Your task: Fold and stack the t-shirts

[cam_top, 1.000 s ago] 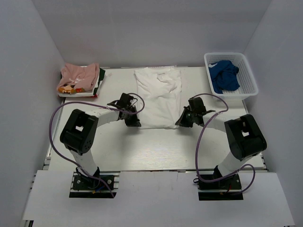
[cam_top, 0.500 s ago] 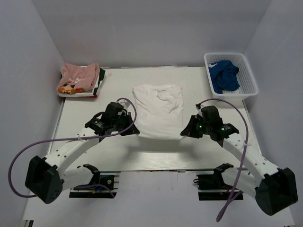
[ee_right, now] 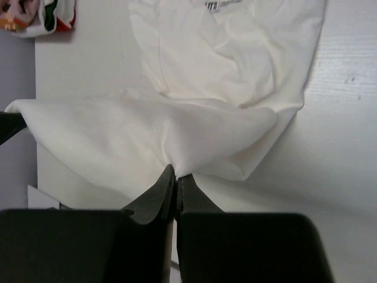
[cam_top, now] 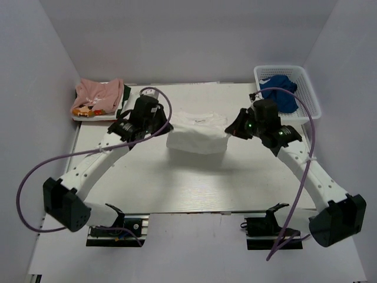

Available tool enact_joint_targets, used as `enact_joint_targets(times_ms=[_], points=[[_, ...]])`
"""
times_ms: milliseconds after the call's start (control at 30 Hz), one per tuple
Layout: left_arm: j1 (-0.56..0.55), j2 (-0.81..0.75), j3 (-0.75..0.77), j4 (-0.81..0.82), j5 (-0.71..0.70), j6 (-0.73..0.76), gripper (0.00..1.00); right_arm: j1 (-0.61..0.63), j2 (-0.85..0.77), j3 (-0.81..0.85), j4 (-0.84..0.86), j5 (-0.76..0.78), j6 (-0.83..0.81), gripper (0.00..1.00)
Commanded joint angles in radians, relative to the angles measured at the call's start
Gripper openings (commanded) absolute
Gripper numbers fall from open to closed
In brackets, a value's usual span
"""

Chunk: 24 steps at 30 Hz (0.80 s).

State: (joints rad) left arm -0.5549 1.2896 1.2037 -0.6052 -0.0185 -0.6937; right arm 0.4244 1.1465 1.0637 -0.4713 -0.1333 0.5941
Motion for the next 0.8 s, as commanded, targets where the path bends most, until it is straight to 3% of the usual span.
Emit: enact_joint_targets(times_ms=[0,333,500,700,767], points=[[0.030,0.155,0.170,-0.038,-0.185,0.012,0.00,-0.036,0.138,0.125,0.074,0.066,-0.004,0.00],[0.144,0.557,0.539,-0.019,-0.271,0.074,0.00,-0.133,0.548,0.425,0.103,-0.018,-0.007,0.00],[0.177,0.788,0.723,-0.008,-0.166,0.131,0.00,-0.165,0.752,0.604,0.056,-0.066,-0.005,0.00],[0.197,0.921,0.822,0.038,-0.077,0.195,0.00,-0.193,0.971,0.803,-0.019,-0.069,-0.034,0.00],[0.207,0.951,0.868,0.024,-0.077,0.195,0.00,-0.199,1.022,0.852,-0.032,-0.065,-0.039,0.34]])
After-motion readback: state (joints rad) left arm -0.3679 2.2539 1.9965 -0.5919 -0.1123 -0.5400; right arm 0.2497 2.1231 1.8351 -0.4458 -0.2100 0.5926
